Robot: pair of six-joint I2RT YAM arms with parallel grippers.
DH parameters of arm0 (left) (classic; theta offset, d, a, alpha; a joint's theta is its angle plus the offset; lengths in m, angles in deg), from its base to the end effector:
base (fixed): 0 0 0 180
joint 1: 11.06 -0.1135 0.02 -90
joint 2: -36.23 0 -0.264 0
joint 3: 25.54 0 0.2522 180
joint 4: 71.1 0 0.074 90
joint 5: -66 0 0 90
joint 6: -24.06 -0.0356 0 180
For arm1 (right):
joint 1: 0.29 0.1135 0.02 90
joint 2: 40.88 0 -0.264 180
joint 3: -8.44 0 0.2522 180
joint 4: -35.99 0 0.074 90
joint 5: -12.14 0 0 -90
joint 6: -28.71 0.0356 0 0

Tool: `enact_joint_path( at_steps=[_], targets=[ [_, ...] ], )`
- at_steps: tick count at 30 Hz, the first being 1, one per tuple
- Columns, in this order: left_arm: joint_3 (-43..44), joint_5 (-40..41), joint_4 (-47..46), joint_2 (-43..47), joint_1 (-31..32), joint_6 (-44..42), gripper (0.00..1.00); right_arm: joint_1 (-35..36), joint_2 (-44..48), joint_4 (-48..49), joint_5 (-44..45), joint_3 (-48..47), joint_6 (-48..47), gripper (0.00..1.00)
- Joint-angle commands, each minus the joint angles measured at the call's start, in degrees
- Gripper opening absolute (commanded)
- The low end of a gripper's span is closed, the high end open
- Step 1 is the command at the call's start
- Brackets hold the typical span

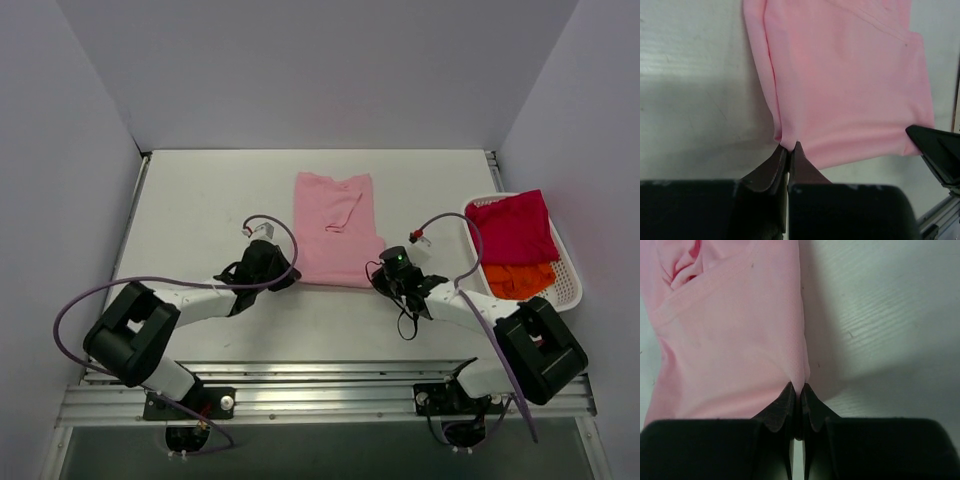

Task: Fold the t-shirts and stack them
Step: Fold the tshirt

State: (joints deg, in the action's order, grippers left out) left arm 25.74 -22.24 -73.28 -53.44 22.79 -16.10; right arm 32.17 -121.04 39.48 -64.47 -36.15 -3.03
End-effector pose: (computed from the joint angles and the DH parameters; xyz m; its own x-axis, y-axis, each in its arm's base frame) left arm 0.2536 -0.1687 0.1561 -0.7262 -0.4327 -0.5342 -0.0292 0.7957 -0.6049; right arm 0.2340 0.1391 0.1692 -0.5390 0.6377 -0.5503 0.1935 0.7296 0.6559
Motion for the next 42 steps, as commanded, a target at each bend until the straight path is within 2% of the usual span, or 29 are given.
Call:
enact_joint_path(
  at_steps=[1, 8, 13, 14, 20, 26, 36, 39, 42],
  targets=[
    [-2.5, 7.1, 4.9, 6.4, 4.2, 2.9, 0.02, 0.3, 6.8, -9.1, 4.1, 1.8, -0.8, 0.00],
    [-1.6, 10.3, 12.0, 12.8, 7.8, 3.7, 0.02, 0.8, 14.8, -15.5, 5.0, 1.0, -0.9, 0.00],
    [4.7, 12.8, 15.9, 13.9, 7.6, 1.2, 0.02, 0.6, 12.8, -16.9, 6.7, -6.2, -3.3, 0.00],
    [6.0, 13.4, 18.7, 13.7, 7.3, 0.7, 0.02, 0.6, 11.2, -17.0, 7.1, -7.5, -3.7, 0.00],
    [15.8, 13.7, 22.5, 10.8, 3.8, -3.3, 0.02, -0.2, 3.4, -16.7, 8.0, -17.1, -6.4, 0.00],
    [22.8, 11.7, 23.6, 7.5, 0.5, -5.5, 0.02, -1.4, -3.0, -16.2, 7.3, -23.4, -7.7, 0.00],
    [28.7, 4.5, 22.1, 2.0, -5.6, -6.3, 0.02, -4.9, -10.5, -15.8, 3.9, -31.7, -9.5, 0.00],
    [33.1, 1.0, 21.6, -2.7, -8.6, -7.2, 0.03, -7.1, -15.3, -15.6, 2.0, -35.9, -10.2, 0.00],
    [44.8, -6.3, 22.0, -13.0, -12.5, -7.4, 0.04, -10.1, -24.3, -18.9, 6.1, -48.1, -10.2, 0.00]
  ],
)
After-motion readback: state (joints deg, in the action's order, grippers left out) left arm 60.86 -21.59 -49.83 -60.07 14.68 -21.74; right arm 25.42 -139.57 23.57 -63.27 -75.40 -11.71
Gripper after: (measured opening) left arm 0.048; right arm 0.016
